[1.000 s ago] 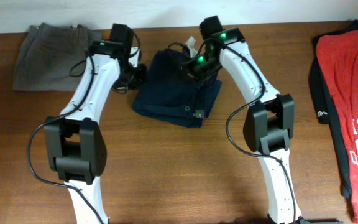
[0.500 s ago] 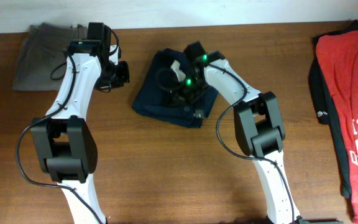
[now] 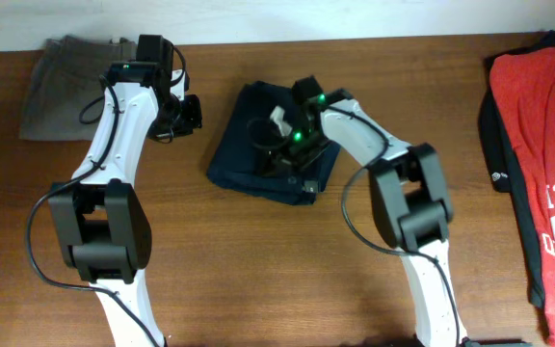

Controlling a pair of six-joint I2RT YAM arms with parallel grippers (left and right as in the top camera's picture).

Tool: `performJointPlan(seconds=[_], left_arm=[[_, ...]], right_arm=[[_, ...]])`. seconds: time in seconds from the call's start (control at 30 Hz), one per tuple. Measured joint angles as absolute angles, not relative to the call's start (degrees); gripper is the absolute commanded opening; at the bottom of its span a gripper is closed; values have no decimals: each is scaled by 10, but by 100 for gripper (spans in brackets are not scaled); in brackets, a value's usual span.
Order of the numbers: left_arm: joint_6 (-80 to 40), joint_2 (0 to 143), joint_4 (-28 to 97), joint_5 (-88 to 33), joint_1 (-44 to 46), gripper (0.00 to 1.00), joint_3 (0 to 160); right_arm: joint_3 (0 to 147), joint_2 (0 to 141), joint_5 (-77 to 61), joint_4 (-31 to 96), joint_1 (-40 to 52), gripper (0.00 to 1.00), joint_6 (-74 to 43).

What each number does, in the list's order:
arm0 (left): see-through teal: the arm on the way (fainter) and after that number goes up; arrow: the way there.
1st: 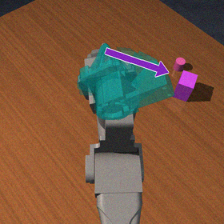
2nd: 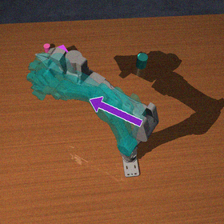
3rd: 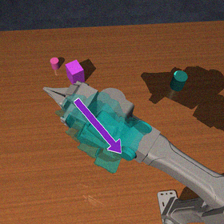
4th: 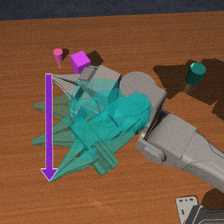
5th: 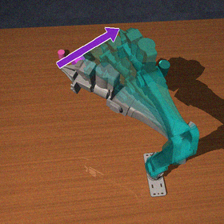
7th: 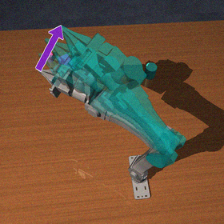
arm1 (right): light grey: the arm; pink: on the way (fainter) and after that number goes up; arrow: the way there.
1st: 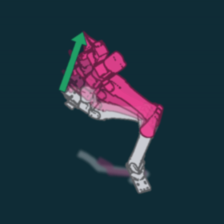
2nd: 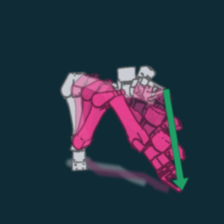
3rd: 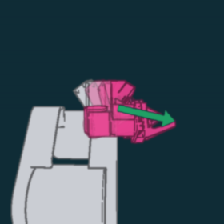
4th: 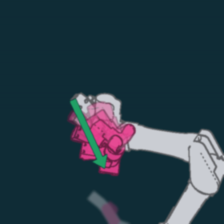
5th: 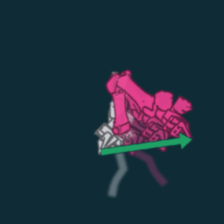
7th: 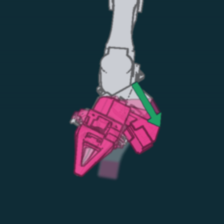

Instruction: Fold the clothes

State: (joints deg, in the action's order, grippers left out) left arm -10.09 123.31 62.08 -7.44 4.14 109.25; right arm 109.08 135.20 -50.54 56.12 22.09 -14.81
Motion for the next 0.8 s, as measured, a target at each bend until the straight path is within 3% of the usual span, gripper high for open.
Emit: performJointPlan(seconds=[0.2, 0.4, 0.8], left_arm=[[-101, 1233, 621, -74, 41, 1, 1093], [-101, 1233, 621, -74, 41, 1, 1093], [-101, 1233, 621, -74, 41, 1, 1093]], right_arm=[[1106, 1241, -492, 601, 221, 4, -142], [1068, 1234, -496, 591, 221, 4, -126], [811, 1269, -539, 367, 221, 4, -171]])
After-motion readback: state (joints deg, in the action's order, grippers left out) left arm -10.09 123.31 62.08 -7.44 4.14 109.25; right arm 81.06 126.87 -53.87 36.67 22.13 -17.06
